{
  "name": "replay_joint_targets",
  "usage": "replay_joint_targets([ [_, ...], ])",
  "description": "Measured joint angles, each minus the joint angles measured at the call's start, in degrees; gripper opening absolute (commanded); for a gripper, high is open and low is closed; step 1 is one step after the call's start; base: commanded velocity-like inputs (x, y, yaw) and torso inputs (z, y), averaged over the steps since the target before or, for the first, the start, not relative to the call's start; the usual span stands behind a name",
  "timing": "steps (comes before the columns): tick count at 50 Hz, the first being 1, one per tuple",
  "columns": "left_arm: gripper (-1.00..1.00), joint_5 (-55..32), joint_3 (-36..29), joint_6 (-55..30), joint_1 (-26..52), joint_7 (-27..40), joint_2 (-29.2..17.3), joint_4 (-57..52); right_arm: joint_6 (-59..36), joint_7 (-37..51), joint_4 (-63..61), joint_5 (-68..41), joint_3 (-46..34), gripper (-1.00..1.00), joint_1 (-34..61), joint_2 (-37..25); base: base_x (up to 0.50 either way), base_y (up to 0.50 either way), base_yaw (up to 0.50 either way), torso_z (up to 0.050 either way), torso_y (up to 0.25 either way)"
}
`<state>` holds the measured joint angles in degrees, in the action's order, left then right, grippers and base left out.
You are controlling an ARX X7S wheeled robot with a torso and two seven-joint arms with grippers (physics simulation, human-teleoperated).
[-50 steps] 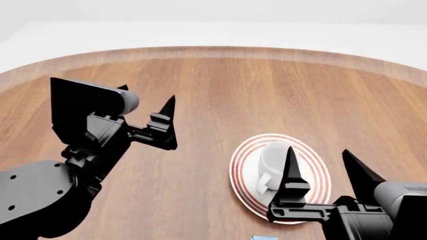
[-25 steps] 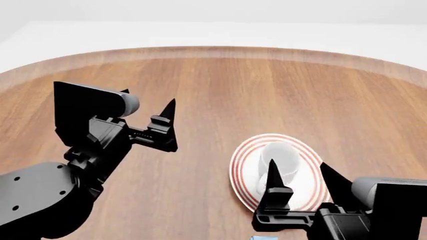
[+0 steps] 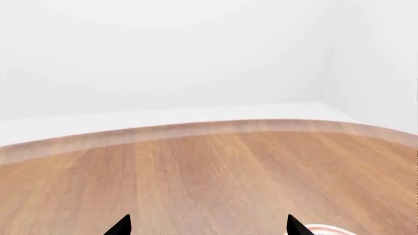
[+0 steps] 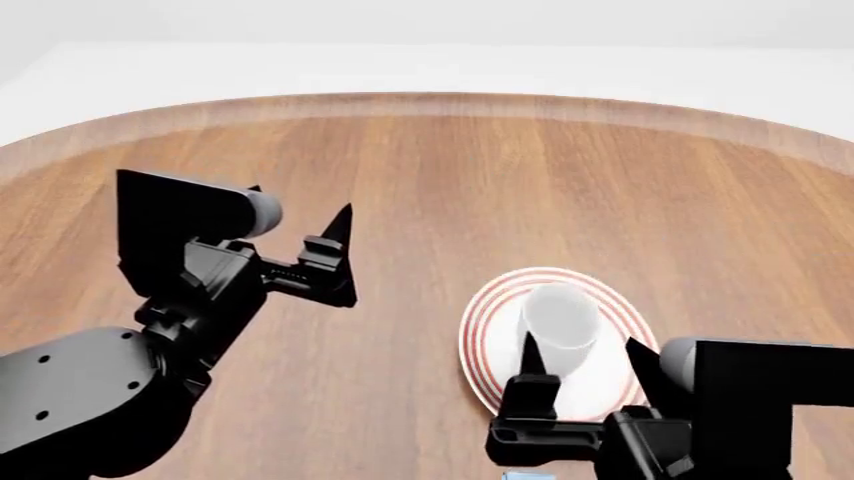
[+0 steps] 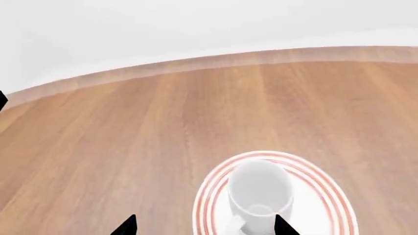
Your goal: Pick up the white mug and put it on the plate, and put the chocolate pudding to the right of the plate.
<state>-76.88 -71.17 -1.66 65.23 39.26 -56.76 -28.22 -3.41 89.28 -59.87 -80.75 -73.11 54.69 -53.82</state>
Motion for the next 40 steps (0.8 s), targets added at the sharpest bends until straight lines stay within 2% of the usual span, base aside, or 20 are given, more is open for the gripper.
replay_joint_targets([
  [5, 1.0, -0.02, -0.04, -0.02, -0.16, -0.08, 0.27, 0.22, -2.01, 0.28, 0.37, -3.79, 4.21, 1.0, -1.89, 0.14, 0.0, 0.0, 0.0, 0.0, 0.0],
  [10, 1.0, -0.13, -0.03, -0.01, -0.31, -0.15, 0.41, 0.44, -1.78, 0.45, 0.96, -6.75, 4.23, 1.0, -1.66, -0.17, 0.0, 0.0, 0.0, 0.0, 0.0],
  [27, 1.0, -0.07, 0.07, 0.28, -0.93, -0.4, 0.77, 1.01, 7.64, 0.66, 2.04, -9.48, -10.9, 1.0, 6.41, -0.5, 0.0, 0.0, 0.0, 0.0, 0.0],
  [40, 1.0, 0.24, -0.03, 0.74, -1.84, -0.64, 1.04, 1.44, 11.32, 0.68, 3.83, -8.84, -15.29, 1.0, 4.43, 0.99, 0.0, 0.0, 0.0, 0.0, 0.0],
])
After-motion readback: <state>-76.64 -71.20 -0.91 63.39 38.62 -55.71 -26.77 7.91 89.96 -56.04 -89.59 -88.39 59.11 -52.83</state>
